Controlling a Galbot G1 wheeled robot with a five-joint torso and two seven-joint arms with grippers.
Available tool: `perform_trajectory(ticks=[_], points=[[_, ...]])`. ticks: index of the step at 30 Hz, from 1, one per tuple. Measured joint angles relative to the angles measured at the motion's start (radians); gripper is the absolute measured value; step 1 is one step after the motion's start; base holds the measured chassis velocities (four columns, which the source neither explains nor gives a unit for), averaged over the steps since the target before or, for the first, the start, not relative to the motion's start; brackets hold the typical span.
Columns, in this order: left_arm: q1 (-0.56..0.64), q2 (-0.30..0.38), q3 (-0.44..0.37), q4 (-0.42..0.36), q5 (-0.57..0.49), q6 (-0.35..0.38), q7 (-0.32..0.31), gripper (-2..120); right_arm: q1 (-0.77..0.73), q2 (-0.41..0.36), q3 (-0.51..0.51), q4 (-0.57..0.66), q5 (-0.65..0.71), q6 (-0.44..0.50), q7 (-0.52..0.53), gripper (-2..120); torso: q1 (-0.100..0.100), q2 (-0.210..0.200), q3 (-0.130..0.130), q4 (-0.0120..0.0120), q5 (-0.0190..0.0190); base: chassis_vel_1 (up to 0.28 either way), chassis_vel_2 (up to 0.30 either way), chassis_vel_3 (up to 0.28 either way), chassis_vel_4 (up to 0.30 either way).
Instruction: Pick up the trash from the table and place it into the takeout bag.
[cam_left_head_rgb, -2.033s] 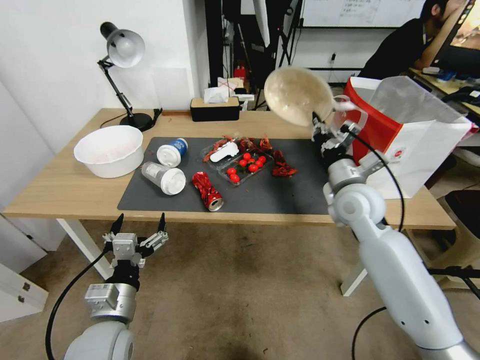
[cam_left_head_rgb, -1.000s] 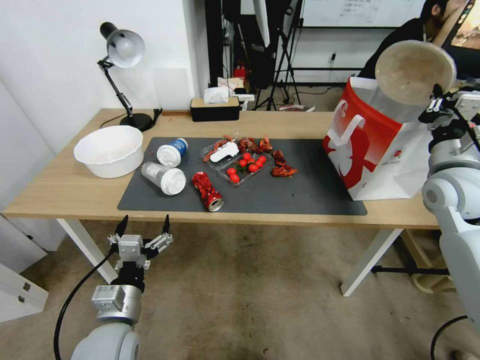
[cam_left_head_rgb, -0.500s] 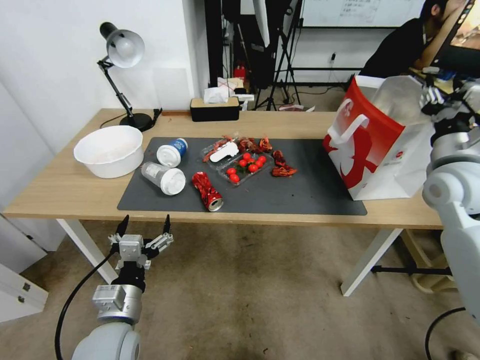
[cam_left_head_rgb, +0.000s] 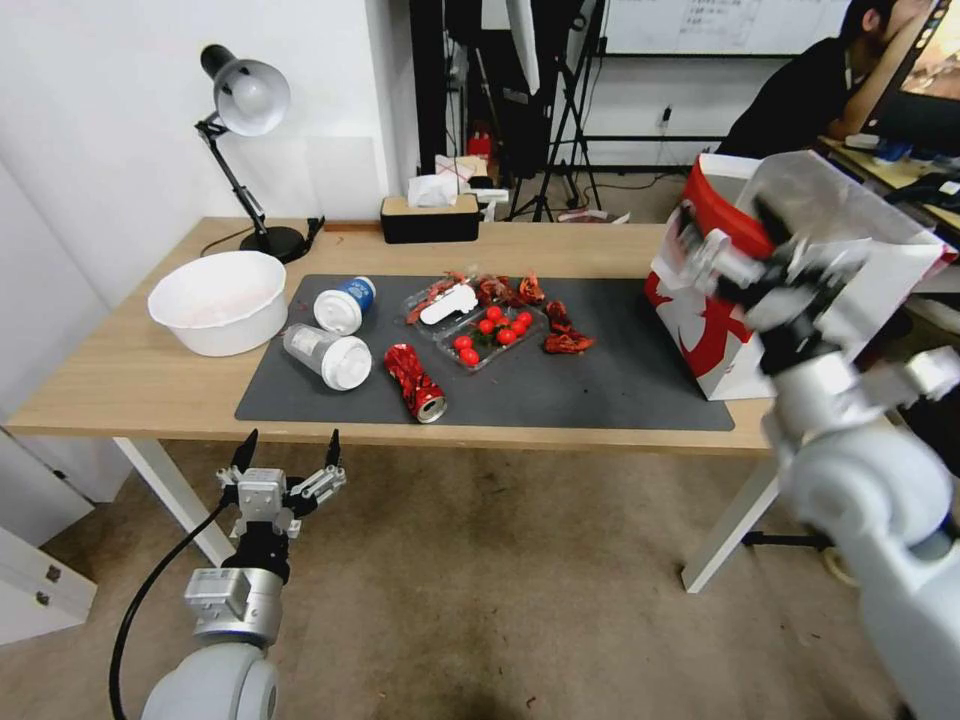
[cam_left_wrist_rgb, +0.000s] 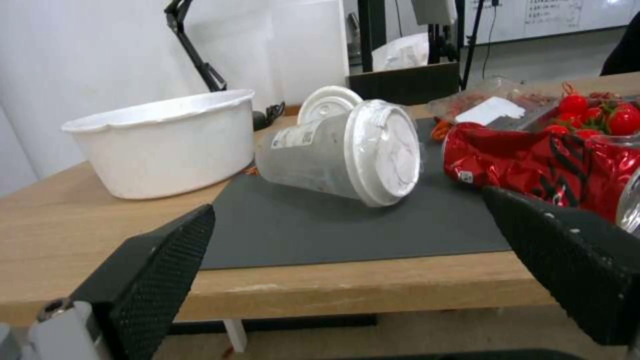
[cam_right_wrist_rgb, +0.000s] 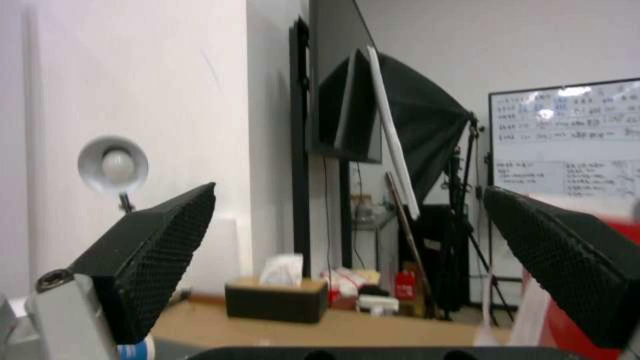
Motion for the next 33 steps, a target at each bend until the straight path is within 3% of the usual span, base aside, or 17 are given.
perform_trajectory(ticks=[9,13,17,33], points=[[-0.001,0.005,-0.001,0.006,-0.003,-0.006,-0.001,100,-0.228,0.091,-0.019,0.008,-0.214,0.057,0.144,100,0.0,0.0,0.0,-0.0001,-0.0002,0.0,0.0,0.0,0.0],[-0.002,0.008,-0.001,0.009,-0.004,-0.007,-0.001,100,-0.323,0.141,-0.068,-0.058,-0.299,0.121,0.196,100,0.0,0.0,0.0,0.0,0.0001,0.0,0.0,0.0,0.0],[-0.005,0.012,-0.001,0.012,-0.008,-0.007,-0.001,100,-0.351,0.17,-0.114,-0.121,-0.346,0.164,0.222,100,0.0,0.0,0.0,0.0001,0.0003,0.0,0.0,0.0,0.0],[-0.006,0.019,-0.004,0.015,-0.021,-0.007,-0.002,100,-0.355,0.199,-0.153,-0.175,-0.376,0.188,0.233,100,0.0,0.0,0.0,0.0002,0.0001,0.0,0.0,0.0,0.0]])
